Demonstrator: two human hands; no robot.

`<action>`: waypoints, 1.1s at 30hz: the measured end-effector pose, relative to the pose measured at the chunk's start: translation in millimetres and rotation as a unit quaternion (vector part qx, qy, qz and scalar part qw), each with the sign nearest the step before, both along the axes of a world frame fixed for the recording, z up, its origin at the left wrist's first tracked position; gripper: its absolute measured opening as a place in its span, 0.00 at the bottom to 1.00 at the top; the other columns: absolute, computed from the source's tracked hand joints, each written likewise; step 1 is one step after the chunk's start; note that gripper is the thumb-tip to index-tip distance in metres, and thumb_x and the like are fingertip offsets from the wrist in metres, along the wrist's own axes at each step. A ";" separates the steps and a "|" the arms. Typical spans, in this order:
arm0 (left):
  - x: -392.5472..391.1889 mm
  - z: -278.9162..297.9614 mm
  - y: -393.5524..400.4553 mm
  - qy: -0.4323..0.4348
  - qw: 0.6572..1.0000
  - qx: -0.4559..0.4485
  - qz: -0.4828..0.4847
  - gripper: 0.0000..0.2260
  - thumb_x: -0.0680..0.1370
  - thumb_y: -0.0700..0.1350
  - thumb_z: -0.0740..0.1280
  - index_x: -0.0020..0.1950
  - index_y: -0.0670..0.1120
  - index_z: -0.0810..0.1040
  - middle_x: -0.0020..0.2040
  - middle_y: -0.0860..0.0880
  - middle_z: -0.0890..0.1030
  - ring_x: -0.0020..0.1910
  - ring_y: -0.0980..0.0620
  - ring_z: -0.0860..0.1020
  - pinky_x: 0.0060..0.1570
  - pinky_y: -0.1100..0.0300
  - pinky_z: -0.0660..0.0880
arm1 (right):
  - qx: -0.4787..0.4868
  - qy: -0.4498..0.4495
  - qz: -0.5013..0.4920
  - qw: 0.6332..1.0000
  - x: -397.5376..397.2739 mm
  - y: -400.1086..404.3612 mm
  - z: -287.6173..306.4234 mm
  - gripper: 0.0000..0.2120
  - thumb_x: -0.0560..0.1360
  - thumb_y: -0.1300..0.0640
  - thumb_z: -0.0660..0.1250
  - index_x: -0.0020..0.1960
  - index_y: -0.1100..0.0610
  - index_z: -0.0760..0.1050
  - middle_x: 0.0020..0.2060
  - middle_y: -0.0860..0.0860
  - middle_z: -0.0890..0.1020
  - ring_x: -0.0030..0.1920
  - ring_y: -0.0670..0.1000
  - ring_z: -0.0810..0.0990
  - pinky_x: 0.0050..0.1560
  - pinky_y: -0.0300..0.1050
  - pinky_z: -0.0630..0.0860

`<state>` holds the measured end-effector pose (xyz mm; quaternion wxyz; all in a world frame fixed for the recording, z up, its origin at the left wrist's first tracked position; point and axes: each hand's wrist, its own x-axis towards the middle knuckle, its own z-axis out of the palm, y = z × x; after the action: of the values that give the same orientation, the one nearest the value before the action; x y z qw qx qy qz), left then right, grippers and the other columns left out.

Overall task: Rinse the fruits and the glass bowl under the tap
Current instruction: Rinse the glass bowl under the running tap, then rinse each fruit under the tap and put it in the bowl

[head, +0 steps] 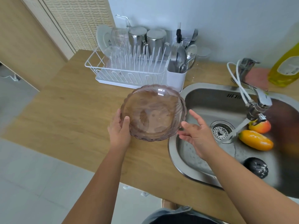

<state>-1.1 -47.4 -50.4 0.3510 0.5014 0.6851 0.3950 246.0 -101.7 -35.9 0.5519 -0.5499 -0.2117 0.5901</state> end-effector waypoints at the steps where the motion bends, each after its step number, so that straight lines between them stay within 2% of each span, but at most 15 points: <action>1: 2.3 5.6 -0.2 0.036 0.999 0.016 0.003 0.25 0.82 0.54 0.61 0.79 0.51 0.64 0.77 0.48 0.68 0.76 0.49 0.64 0.78 0.48 0.52 | -0.004 -0.016 -0.001 1.000 4.7 -2.9 0.6 0.24 0.75 0.61 0.70 0.67 0.44 0.70 0.40 0.56 0.82 0.37 0.53 0.82 0.43 0.47 0.81; 3: 13.1 21.3 -3.8 0.073 0.995 0.061 -0.003 0.25 0.81 0.51 0.62 0.78 0.51 0.66 0.77 0.48 0.67 0.75 0.48 0.63 0.76 0.50 0.54 | -0.017 -0.063 0.005 0.998 19.5 -12.1 0.1 0.21 0.76 0.59 0.69 0.66 0.45 0.71 0.44 0.58 0.82 0.38 0.53 0.80 0.45 0.49 0.79; 6: 45.6 50.3 -15.9 0.038 0.990 0.116 -0.067 0.22 0.78 0.51 0.63 0.73 0.54 0.72 0.71 0.50 0.72 0.72 0.52 0.67 0.72 0.54 0.63 | -0.059 -0.138 0.022 0.988 49.4 -32.9 -3.2 0.16 0.78 0.62 0.66 0.63 0.52 0.76 0.44 0.58 0.83 0.38 0.51 0.79 0.41 0.44 0.77; 9: 99.6 68.2 -32.3 -0.001 0.973 0.148 -0.176 0.16 0.75 0.49 0.64 0.63 0.56 0.77 0.61 0.57 0.76 0.65 0.52 0.73 0.67 0.53 0.69 | -0.104 -0.202 0.024 0.973 85.5 -60.0 -7.4 0.12 0.77 0.65 0.63 0.57 0.55 0.79 0.44 0.57 0.83 0.37 0.50 0.77 0.39 0.41 0.72; 11: 139.0 69.1 -46.1 -0.013 0.951 0.141 -0.275 0.14 0.76 0.49 0.64 0.61 0.58 0.77 0.56 0.62 0.76 0.59 0.55 0.75 0.63 0.58 0.70 | -0.120 -0.232 -0.011 0.965 110.6 -78.1 -10.9 0.12 0.77 0.67 0.62 0.53 0.56 0.80 0.42 0.57 0.83 0.36 0.49 0.76 0.38 0.41 0.71; 14: 192.4 52.7 -63.0 -0.035 0.912 -0.002 -0.408 0.13 0.79 0.45 0.66 0.57 0.64 0.75 0.58 0.60 0.77 0.60 0.63 0.74 0.62 0.65 0.68 | -0.158 -0.275 -0.098 0.943 149.6 -103.4 -17.3 0.11 0.76 0.64 0.63 0.47 0.51 0.80 0.42 0.56 0.83 0.36 0.52 0.77 0.39 0.44 0.72; 16: 223.4 35.0 -70.2 -0.044 0.877 -0.142 -0.457 0.13 0.80 0.44 0.66 0.61 0.60 0.76 0.61 0.57 0.77 0.62 0.58 0.74 0.60 0.63 0.70 | -0.207 -0.323 -0.136 0.913 174.4 -117.8 -23.8 0.08 0.75 0.59 0.64 0.47 0.48 0.80 0.41 0.53 0.83 0.38 0.54 0.78 0.40 0.47 0.73; 18: 248.5 17.7 -74.4 -0.041 0.845 -0.248 -0.472 0.13 0.81 0.44 0.65 0.65 0.53 0.76 0.61 0.53 0.77 0.59 0.54 0.75 0.53 0.64 0.72 | -0.251 -0.348 -0.150 0.891 191.9 -127.5 -29.8 0.08 0.76 0.55 0.63 0.51 0.47 0.79 0.39 0.49 0.81 0.40 0.52 0.77 0.41 0.46 0.71; 20: 269.5 -2.9 -77.3 -0.017 0.824 -0.305 -0.477 0.14 0.81 0.46 0.64 0.67 0.51 0.75 0.63 0.49 0.77 0.59 0.51 0.76 0.56 0.59 0.72 | -0.277 -0.325 -0.153 0.891 205.8 -129.6 -40.8 0.10 0.77 0.55 0.62 0.56 0.51 0.78 0.43 0.49 0.79 0.45 0.52 0.75 0.46 0.45 0.69; 22: 286.9 -19.9 -79.8 -0.010 0.810 -0.348 -0.472 0.16 0.82 0.46 0.63 0.70 0.48 0.74 0.64 0.47 0.77 0.61 0.48 0.76 0.60 0.55 0.71 | -0.294 -0.269 -0.138 0.907 214.5 -125.8 -50.6 0.13 0.79 0.53 0.61 0.61 0.55 0.75 0.50 0.50 0.76 0.50 0.52 0.73 0.52 0.46 0.68; 25: 307.7 -37.1 -83.0 -0.018 0.799 -0.405 -0.443 0.14 0.84 0.45 0.60 0.69 0.45 0.72 0.61 0.45 0.74 0.56 0.47 0.74 0.55 0.57 0.72 | -0.334 -0.198 -0.105 0.915 217.9 -117.2 -56.8 0.18 0.81 0.50 0.58 0.65 0.59 0.71 0.55 0.54 0.72 0.54 0.55 0.71 0.56 0.49 0.67; 27: 317.7 -47.0 -86.3 -0.005 0.794 -0.413 -0.445 0.12 0.85 0.43 0.57 0.66 0.45 0.74 0.58 0.45 0.73 0.53 0.47 0.74 0.55 0.54 0.72 | -0.356 -0.137 -0.079 0.921 215.3 -113.9 -56.2 0.22 0.81 0.47 0.57 0.68 0.59 0.69 0.54 0.55 0.73 0.52 0.57 0.73 0.53 0.48 0.69; 29: 324.9 -51.1 -91.9 -0.018 0.791 -0.436 -0.429 0.10 0.84 0.47 0.57 0.57 0.46 0.77 0.54 0.43 0.75 0.45 0.49 0.75 0.50 0.54 0.71 | -0.363 -0.108 -0.047 0.924 213.4 -112.5 -54.0 0.21 0.81 0.45 0.56 0.67 0.58 0.70 0.49 0.55 0.76 0.43 0.55 0.75 0.45 0.47 0.72; 30: 327.2 -54.0 -93.9 -0.027 0.794 -0.440 -0.418 0.12 0.84 0.49 0.57 0.56 0.46 0.77 0.53 0.43 0.78 0.42 0.49 0.76 0.49 0.55 0.73 | -0.361 -0.105 -0.040 0.926 214.1 -112.4 -54.9 0.21 0.81 0.45 0.55 0.66 0.58 0.71 0.47 0.55 0.76 0.40 0.55 0.75 0.43 0.47 0.72; 33: 331.6 -52.2 -93.5 -0.060 0.819 -0.426 -0.379 0.13 0.85 0.49 0.55 0.57 0.47 0.77 0.53 0.44 0.81 0.47 0.48 0.78 0.48 0.55 0.76 | -0.329 -0.093 -0.049 0.939 218.6 -113.2 -60.9 0.20 0.81 0.46 0.56 0.64 0.59 0.73 0.43 0.55 0.76 0.38 0.53 0.74 0.41 0.45 0.73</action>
<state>330.5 -140.9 -102.5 0.6917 0.4972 0.5189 -0.0714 464.6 -214.9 -96.8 0.3466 -0.7630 -0.0293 0.5448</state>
